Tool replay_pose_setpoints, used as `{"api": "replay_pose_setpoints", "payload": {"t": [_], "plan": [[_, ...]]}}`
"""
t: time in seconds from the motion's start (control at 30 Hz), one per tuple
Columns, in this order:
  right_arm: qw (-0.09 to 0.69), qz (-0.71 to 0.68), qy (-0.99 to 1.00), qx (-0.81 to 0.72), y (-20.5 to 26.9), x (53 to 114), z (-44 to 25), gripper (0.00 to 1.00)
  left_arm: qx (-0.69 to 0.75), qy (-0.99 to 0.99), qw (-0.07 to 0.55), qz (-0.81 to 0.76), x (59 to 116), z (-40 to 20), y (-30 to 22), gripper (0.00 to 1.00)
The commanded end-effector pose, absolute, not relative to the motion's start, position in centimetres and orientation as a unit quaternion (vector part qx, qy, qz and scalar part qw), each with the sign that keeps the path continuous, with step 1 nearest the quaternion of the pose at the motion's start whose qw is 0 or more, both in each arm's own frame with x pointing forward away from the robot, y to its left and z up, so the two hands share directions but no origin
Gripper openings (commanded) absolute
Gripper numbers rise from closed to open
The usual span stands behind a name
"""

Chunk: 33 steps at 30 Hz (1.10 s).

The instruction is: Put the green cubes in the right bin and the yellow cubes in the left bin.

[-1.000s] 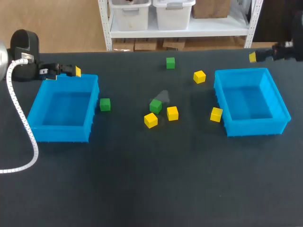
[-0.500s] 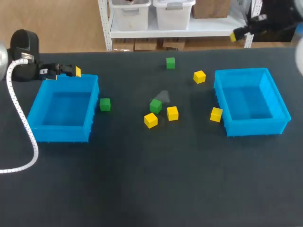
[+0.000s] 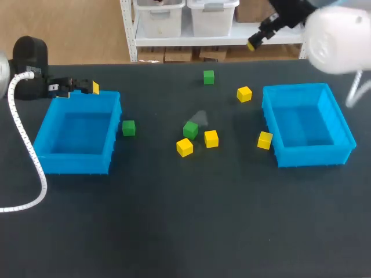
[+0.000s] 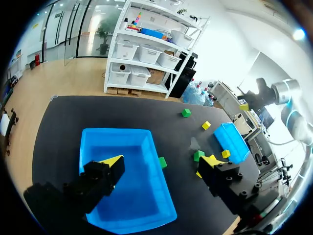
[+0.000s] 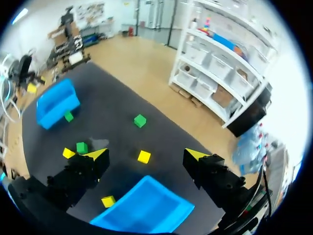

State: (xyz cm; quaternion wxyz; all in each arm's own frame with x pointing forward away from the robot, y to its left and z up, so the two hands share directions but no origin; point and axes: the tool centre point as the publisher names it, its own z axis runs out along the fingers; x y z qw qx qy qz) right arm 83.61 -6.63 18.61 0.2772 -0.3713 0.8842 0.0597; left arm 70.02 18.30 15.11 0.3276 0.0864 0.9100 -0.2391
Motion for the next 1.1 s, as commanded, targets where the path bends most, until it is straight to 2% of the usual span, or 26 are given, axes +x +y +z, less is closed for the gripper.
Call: {"api": "replay_pose_setpoints", "payload": {"t": [0.03,0.4,1.1], "plan": [[0.177,0.031,0.889,-0.422,-3.5,87.8,17.3,1.0,0.088,0.908,0.33,-0.242,70.0,15.0,18.4,1.0],[0.12,-0.006,0.876,-0.467,0.0,90.8,13.6,1.0,0.088,0.908,0.33,-0.242,70.0,15.0,18.4,1.0],[0.072,-0.011,0.91,-0.409,1.6,91.9,7.6,1.0,0.088,0.908,0.33,-0.242,70.0,15.0,18.4,1.0]]}}
